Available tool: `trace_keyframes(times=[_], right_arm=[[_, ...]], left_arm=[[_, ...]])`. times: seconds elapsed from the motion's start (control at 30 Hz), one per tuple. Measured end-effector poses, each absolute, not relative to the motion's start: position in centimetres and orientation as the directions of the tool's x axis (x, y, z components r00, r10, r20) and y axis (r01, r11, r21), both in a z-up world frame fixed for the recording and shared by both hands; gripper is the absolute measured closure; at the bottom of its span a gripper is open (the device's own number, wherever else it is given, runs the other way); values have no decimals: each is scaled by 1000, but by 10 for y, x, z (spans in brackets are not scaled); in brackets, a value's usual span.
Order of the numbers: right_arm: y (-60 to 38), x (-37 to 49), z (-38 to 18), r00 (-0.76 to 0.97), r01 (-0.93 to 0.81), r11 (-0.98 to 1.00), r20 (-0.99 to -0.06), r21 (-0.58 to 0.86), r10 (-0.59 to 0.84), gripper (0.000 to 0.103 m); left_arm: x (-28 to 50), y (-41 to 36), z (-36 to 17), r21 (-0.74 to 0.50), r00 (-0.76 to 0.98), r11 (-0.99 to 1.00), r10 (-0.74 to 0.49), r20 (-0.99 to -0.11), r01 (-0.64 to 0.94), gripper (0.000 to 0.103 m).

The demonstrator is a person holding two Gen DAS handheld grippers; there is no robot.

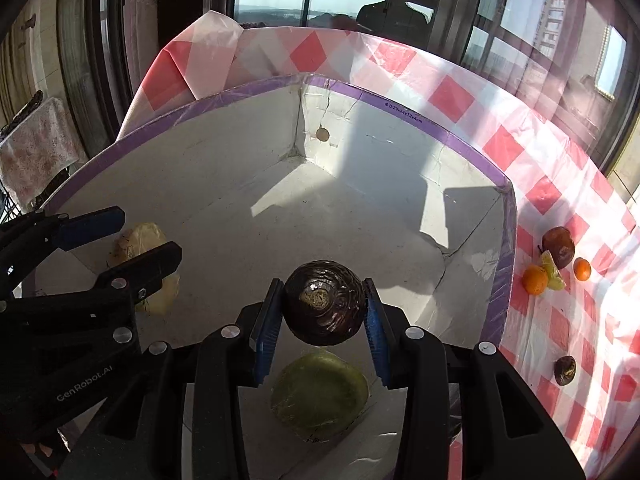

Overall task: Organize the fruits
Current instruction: 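Open the right tool to drop the dark fruit while the left tool drops the wrapped half into the box, then move both open tools back over the remaining fruits on the table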

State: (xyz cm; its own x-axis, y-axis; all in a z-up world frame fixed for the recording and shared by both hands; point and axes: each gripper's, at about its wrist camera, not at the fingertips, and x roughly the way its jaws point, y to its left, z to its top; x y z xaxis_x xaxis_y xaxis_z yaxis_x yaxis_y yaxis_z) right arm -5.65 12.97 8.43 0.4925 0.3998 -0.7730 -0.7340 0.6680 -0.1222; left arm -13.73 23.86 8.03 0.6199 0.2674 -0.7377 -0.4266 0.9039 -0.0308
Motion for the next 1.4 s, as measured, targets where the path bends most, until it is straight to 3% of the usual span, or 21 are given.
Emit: trace_keyframes(times=[0.23,0.3,0.5,0.7,0.73,0.77,0.8,1.0,1.2,1.4], right_arm=[[119,-54,85,516,-711,695,-750,-105,414,58],[116,-53,86,542,-688,717,-738,-114,402,46],[104,-52,87,547,-679,731,-713,-69,440,46],[92,-65,93,577,-677,735,-649,-41,496,44],[87,-68,95,583,-678,735,-629,-26,515,39],[80,-71,99,583,-680,733,-604,4,543,24],[71,-73,104,588,-679,733,-573,34,571,19],[16,-71,126,639,-648,751,-446,127,626,16],[-62,-51,111,704,-519,823,-430,232,565,16],[-152,-25,69,777,-270,925,-508,266,373,15]], left_arm=[[-139,235,84,-10,617,895,299,-728,-446,31],[-139,234,85,-5,619,896,303,-724,-444,28],[-142,234,89,3,616,878,339,-711,-479,12],[-145,238,90,5,603,867,351,-716,-498,6],[-145,237,91,9,600,866,355,-717,-501,5],[-145,236,91,18,597,865,361,-716,-501,4],[-144,234,92,30,595,864,370,-713,-502,3],[-141,207,113,50,638,869,398,-659,-492,2],[-139,162,135,52,714,898,382,-587,-437,2],[-137,80,144,0,865,972,208,-457,-233,2]])
